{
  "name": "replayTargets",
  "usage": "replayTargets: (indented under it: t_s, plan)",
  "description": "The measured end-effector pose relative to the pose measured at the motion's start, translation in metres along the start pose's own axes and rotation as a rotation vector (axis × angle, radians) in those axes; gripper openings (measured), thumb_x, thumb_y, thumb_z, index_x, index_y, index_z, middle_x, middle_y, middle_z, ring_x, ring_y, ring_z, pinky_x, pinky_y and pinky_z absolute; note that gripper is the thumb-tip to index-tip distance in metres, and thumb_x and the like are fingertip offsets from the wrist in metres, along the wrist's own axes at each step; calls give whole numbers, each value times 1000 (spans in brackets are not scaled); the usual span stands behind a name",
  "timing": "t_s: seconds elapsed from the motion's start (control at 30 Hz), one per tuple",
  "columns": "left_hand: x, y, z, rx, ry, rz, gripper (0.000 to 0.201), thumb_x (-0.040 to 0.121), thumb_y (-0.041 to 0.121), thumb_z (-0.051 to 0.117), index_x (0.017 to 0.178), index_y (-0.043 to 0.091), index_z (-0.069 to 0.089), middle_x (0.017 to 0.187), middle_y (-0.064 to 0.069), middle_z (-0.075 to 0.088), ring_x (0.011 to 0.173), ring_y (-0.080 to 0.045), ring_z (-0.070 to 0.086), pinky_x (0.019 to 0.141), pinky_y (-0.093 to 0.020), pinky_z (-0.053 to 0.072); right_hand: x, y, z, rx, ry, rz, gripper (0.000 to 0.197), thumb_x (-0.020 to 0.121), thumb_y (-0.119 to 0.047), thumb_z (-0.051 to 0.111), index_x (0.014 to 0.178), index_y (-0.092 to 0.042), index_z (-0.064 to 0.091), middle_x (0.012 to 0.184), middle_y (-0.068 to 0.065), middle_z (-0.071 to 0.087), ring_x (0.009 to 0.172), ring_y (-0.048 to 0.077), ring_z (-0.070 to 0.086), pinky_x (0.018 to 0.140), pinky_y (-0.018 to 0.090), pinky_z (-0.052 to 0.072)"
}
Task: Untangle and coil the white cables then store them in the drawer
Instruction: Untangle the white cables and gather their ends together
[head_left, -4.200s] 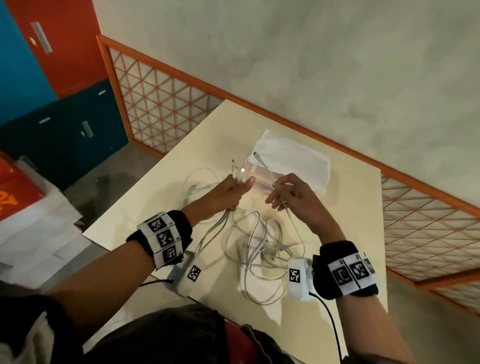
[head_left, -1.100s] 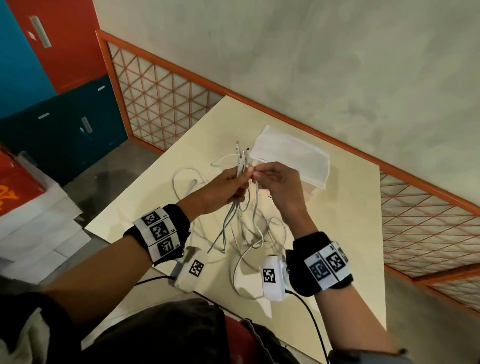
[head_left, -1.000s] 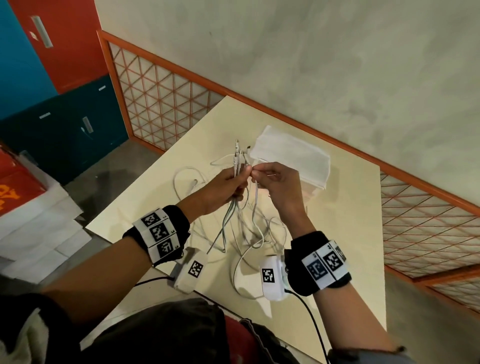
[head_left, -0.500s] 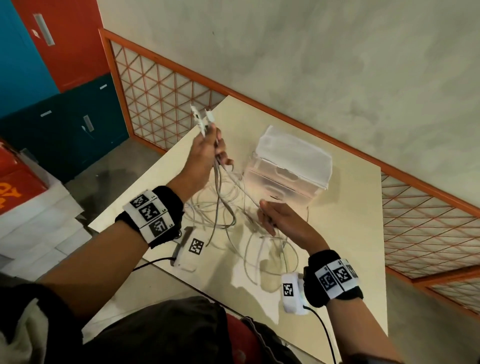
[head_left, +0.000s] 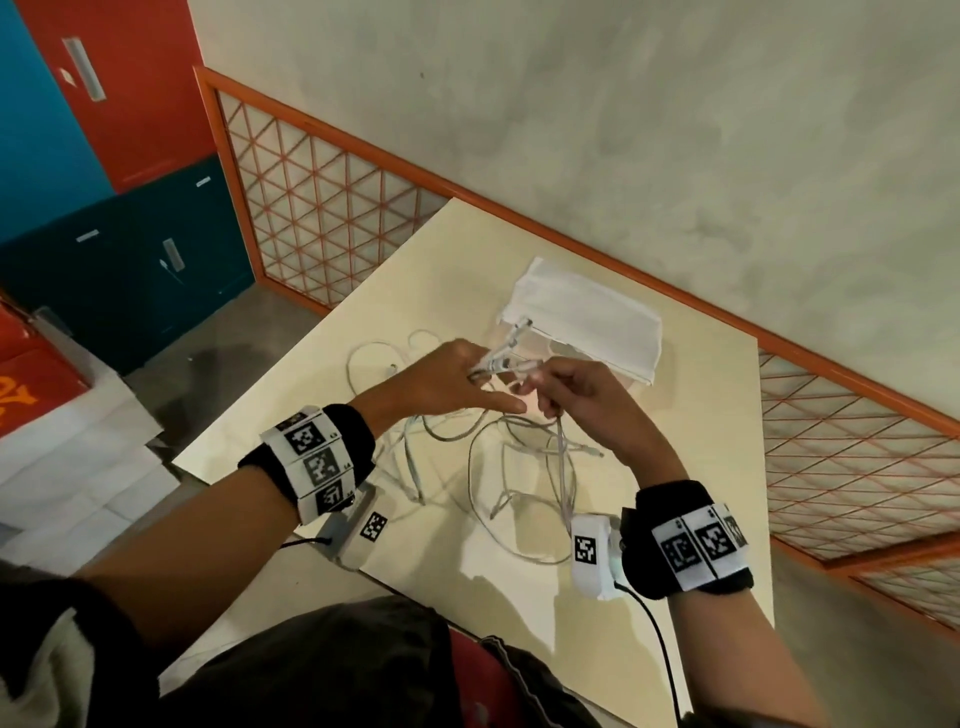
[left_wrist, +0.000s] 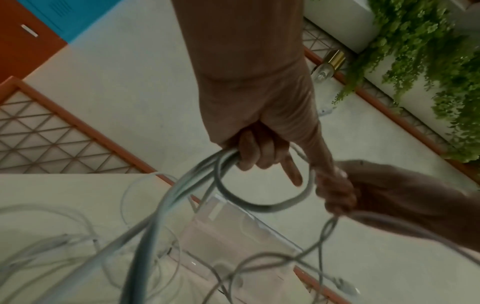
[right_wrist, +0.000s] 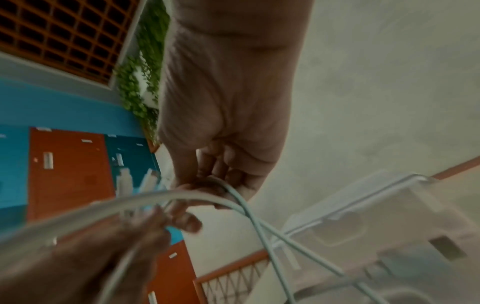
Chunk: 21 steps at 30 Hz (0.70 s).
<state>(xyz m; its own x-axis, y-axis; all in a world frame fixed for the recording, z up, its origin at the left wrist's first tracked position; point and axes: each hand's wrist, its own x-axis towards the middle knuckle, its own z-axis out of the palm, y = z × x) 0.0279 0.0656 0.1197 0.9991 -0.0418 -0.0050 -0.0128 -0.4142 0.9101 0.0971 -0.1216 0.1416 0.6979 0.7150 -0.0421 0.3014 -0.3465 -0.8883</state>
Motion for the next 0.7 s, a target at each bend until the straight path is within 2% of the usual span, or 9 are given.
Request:
replayTargets:
  t_s: [0.07, 0.13, 0.2, 0.23, 0.43, 0.47, 0.53, 0.6, 0.7]
  plan:
    - [-1, 2, 2, -30, -5, 35, 15, 82, 30, 71, 73, 18, 72, 58, -6, 41, 51, -12, 33, 50, -24, 26, 2, -9, -2, 29, 53, -49, 19, 95, -15, 54, 85, -9, 69, 61, 2, 53, 57, 5, 50, 61, 16, 42]
    - [1, 5, -1, -82, 79, 60, 24, 87, 35, 63, 68, 21, 71, 57, -3, 47, 52, -13, 39, 54, -23, 31, 2, -12, -4, 62, 70, -58, 16, 94, -15, 55, 85, -13, 68, 61, 2, 53, 57, 6, 50, 61, 16, 42]
    - [3, 14, -7, -125, 195, 75, 28, 92, 28, 57, 69, 14, 66, 45, 13, 46, 43, -3, 37, 50, -14, 32, 1, -6, -4, 118, 73, -38, 13, 93, -17, 58, 84, -9, 64, 61, 5, 52, 56, 8, 48, 60, 16, 42]
    - [5, 18, -11, -137, 261, 80, 28, 94, 23, 54, 71, 8, 63, 39, 13, 43, 37, -1, 35, 46, -10, 28, 0, 1, -3, 122, 78, -21, 15, 92, -18, 60, 83, -7, 62, 62, 6, 52, 56, 9, 48, 60, 16, 42]
    - [11, 17, -36, -357, 619, 167, 29, 97, 21, 48, 69, 15, 53, 38, 10, 31, 36, -2, 22, 39, -13, 22, -13, 57, -9, -148, 70, 185, 35, 95, -34, 52, 70, -10, 59, 60, -6, 60, 58, 3, 53, 70, 24, 40]
    - [13, 15, -41, -373, 682, 161, 30, 97, 22, 49, 68, 16, 53, 41, 10, 31, 39, -3, 24, 39, -12, 23, -17, 67, -12, -177, 64, 225, 36, 96, -35, 50, 68, -15, 59, 63, -6, 61, 62, 2, 54, 74, 27, 40]
    - [15, 10, -49, -358, 771, 145, 32, 96, 26, 52, 64, 18, 55, 55, -9, 41, 53, -12, 36, 46, -10, 30, -23, 84, -17, -265, 68, 301, 37, 97, -38, 47, 66, -20, 59, 69, -8, 65, 76, 7, 58, 89, 37, 39]
    - [18, -1, -49, -302, 803, 87, 33, 93, 28, 56, 62, 19, 59, 62, -14, 48, 59, -18, 43, 53, -9, 35, -26, 93, -22, -349, 101, 373, 35, 97, -40, 46, 74, -19, 61, 76, -15, 68, 90, 14, 59, 98, 44, 35]
    - [21, -17, -44, -167, 855, -124, 26, 89, 31, 61, 70, 14, 69, 49, 8, 53, 51, -6, 50, 59, -21, 45, -23, 98, -33, -427, 194, 405, 28, 97, -37, 47, 85, -18, 64, 91, -10, 67, 102, 20, 58, 101, 46, 37]
